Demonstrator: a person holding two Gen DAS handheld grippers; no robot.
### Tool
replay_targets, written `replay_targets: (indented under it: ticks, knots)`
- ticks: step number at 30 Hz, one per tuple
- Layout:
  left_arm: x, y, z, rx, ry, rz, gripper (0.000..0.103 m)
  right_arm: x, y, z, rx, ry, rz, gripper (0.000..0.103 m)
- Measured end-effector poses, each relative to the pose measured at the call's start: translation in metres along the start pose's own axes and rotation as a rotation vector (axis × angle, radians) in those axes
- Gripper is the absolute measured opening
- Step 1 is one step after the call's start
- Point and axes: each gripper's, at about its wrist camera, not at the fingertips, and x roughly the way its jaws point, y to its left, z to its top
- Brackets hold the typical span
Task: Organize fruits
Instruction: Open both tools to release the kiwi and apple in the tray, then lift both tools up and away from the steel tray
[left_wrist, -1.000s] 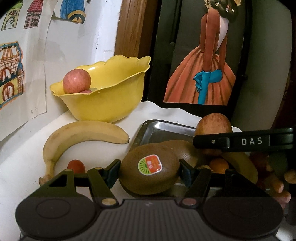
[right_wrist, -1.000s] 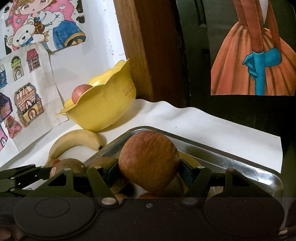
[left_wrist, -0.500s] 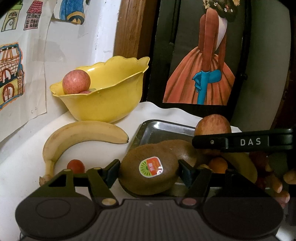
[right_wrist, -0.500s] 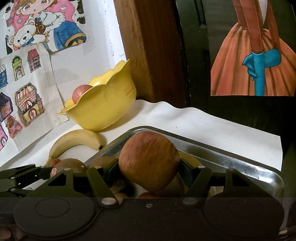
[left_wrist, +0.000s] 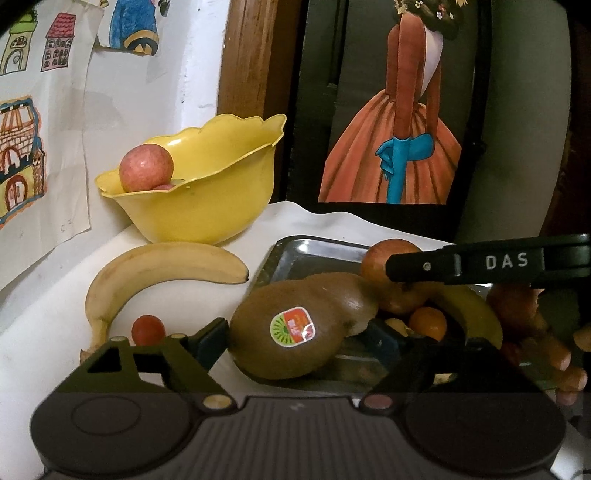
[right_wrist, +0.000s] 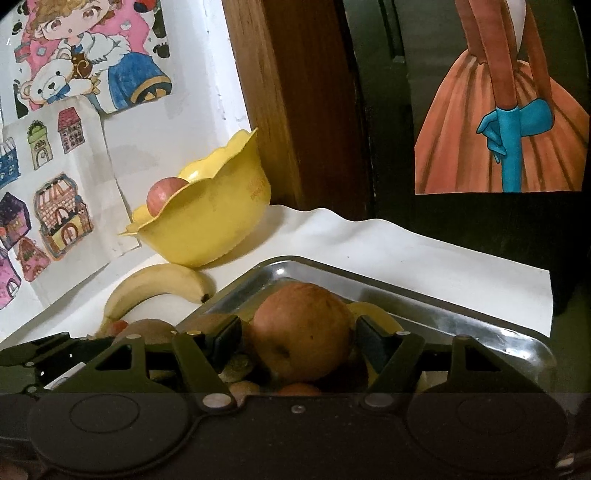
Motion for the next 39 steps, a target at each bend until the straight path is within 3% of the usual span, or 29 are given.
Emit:
replay_targets:
  ticks: [9, 18, 32, 39]
  knots:
    - [-0.041, -0.004, 0.001, -0.019, -0.052, -0.012, 0.100, -0.053, 0.004, 0.003, 0.008, -0.076, -0.001, 0.086]
    - [-0.114, -0.008, -0.003, -0.056, -0.132, 0.028, 0.103, -0.138, 0.023, -0.011, -0.046, -0.204, -0.010, 0.102]
    - [-0.230, -0.005, -0.042, -0.088, -0.197, 0.087, 0.103, -0.247, 0.077, -0.101, -0.138, -0.316, -0.082, 0.102]
    - [-0.260, -0.004, -0.069, -0.086, -0.165, 0.142, 0.103, -0.262, 0.107, -0.149, -0.140, -0.259, -0.184, 0.102]
